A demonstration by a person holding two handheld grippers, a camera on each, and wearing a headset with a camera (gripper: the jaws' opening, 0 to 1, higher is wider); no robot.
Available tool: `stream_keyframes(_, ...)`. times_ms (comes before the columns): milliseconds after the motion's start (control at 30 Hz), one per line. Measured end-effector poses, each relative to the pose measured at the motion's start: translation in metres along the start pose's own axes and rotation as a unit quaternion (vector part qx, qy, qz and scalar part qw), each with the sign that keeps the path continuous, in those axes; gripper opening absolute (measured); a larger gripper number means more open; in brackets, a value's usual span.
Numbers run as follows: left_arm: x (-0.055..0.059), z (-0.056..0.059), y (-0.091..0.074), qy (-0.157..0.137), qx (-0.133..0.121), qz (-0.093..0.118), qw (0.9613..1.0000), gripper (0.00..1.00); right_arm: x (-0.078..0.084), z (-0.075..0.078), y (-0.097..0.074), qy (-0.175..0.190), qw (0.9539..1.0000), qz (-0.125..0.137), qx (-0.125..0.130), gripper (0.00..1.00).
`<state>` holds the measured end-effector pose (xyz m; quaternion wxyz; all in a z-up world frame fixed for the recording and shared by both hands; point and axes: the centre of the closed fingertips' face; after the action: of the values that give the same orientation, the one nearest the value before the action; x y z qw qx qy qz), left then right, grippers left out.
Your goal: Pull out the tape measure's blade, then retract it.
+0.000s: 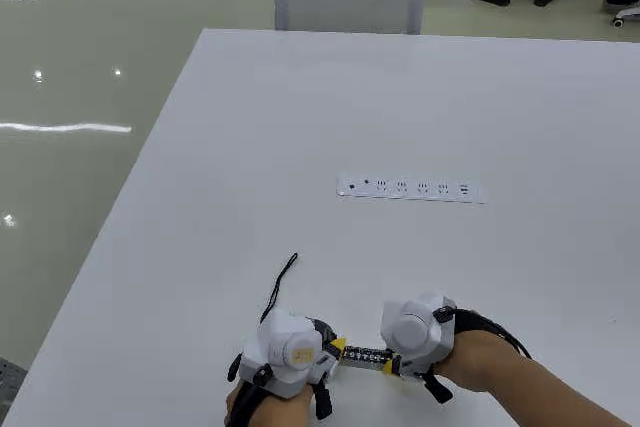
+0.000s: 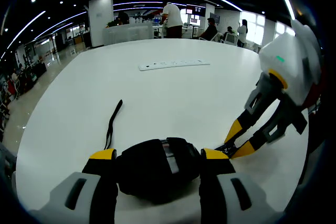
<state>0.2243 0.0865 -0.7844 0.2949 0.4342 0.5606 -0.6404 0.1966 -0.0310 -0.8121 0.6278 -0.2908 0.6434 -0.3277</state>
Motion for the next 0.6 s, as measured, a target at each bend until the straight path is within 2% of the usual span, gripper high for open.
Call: stream_keyframes(600,-0.0047,0.0026,-0.0034,-0.002,0.0,0.001,1.0,0.59,-0.0098,0.0003,0.0101,0.0,1.0,0.009,-0.002,0.13)
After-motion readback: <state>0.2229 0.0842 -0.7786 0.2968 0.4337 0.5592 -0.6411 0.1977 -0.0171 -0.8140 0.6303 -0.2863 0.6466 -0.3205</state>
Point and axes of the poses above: the centre of the closed fingertips' face, and the gripper's own axes: y roughly forward along the fingers, z roughly to its right, x roughly out of its underside, and after that the axes turned 13 degrees about z, right-handed
